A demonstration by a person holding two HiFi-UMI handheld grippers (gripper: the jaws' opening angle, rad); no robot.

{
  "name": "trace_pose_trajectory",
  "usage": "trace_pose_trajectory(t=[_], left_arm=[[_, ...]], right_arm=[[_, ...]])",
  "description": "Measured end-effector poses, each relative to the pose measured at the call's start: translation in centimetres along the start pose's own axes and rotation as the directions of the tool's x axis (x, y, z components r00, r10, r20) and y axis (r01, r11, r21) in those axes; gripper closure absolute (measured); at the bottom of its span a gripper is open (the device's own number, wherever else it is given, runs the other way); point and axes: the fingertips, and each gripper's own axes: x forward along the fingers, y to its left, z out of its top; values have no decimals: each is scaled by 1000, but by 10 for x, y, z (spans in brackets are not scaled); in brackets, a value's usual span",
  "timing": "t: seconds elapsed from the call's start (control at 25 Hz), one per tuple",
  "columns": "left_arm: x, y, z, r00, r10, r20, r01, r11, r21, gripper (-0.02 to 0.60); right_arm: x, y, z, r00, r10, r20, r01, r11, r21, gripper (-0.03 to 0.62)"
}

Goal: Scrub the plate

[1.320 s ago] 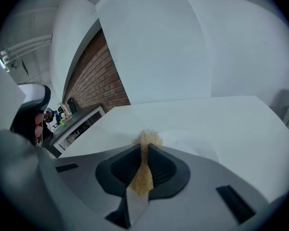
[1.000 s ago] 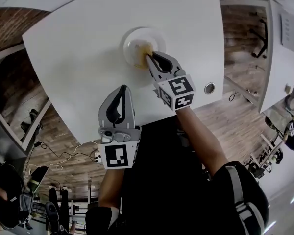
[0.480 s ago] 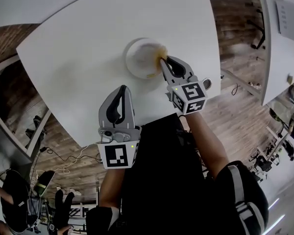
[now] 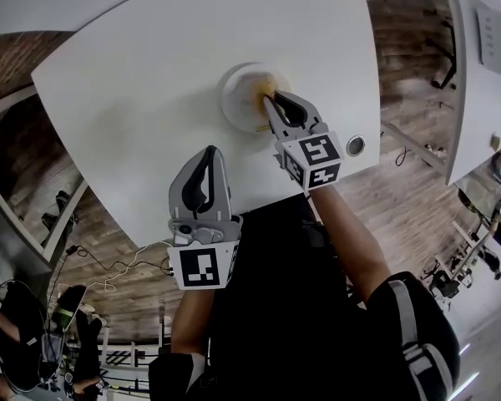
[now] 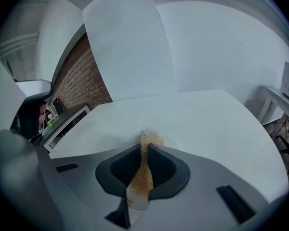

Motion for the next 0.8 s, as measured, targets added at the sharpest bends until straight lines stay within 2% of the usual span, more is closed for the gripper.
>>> trace_pose_trajectory(t=[0.48,0.8], left_arm=[[-19,28,0,998,57,18,-56,998,-23,581],[-17,28,0,999,50,14,-50,999,-20,581]], right_arm=[[25,76,9,989,145,-12,-145,988,-59,553],[29,63,9,992,130,-6,-130,991,-27,553]])
